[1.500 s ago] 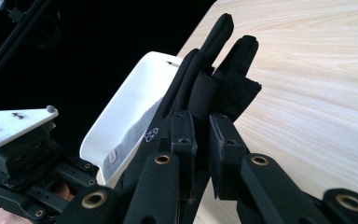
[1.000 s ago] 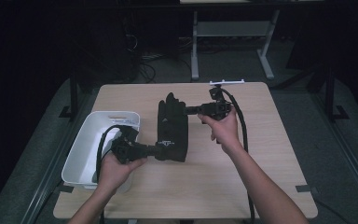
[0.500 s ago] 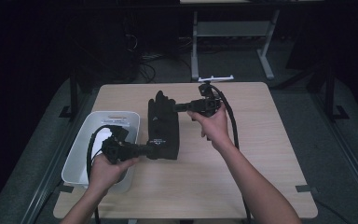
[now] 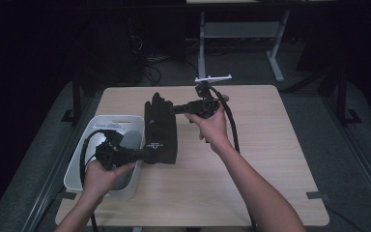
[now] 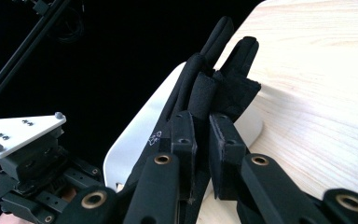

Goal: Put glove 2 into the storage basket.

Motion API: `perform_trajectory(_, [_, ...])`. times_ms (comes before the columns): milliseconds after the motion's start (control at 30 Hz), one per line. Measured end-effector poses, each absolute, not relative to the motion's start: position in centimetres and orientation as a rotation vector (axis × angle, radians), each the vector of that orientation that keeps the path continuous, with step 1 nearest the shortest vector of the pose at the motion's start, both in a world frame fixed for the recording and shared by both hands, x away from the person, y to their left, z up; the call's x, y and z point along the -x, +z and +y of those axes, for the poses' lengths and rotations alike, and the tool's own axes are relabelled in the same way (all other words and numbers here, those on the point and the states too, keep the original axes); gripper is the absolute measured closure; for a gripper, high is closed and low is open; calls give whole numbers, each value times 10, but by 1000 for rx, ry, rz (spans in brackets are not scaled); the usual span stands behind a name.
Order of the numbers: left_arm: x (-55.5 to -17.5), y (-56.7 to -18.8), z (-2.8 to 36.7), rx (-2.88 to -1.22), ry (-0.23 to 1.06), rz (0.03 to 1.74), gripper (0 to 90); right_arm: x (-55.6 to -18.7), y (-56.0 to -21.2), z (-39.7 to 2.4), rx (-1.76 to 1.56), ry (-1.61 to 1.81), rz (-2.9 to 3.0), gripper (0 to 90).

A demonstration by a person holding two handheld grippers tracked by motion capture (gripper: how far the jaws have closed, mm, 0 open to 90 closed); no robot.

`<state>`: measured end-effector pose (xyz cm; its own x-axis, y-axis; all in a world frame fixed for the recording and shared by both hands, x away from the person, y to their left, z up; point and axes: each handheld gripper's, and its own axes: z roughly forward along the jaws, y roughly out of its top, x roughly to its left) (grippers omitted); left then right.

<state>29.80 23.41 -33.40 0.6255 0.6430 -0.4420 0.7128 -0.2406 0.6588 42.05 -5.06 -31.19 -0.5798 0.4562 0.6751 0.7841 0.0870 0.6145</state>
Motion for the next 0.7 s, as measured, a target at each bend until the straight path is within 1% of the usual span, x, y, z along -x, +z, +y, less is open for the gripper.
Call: perform_trajectory(700, [-294,-331,265,-1936,-77,1115,813,-425,-307,-11,1188,-1483,-2057,812])
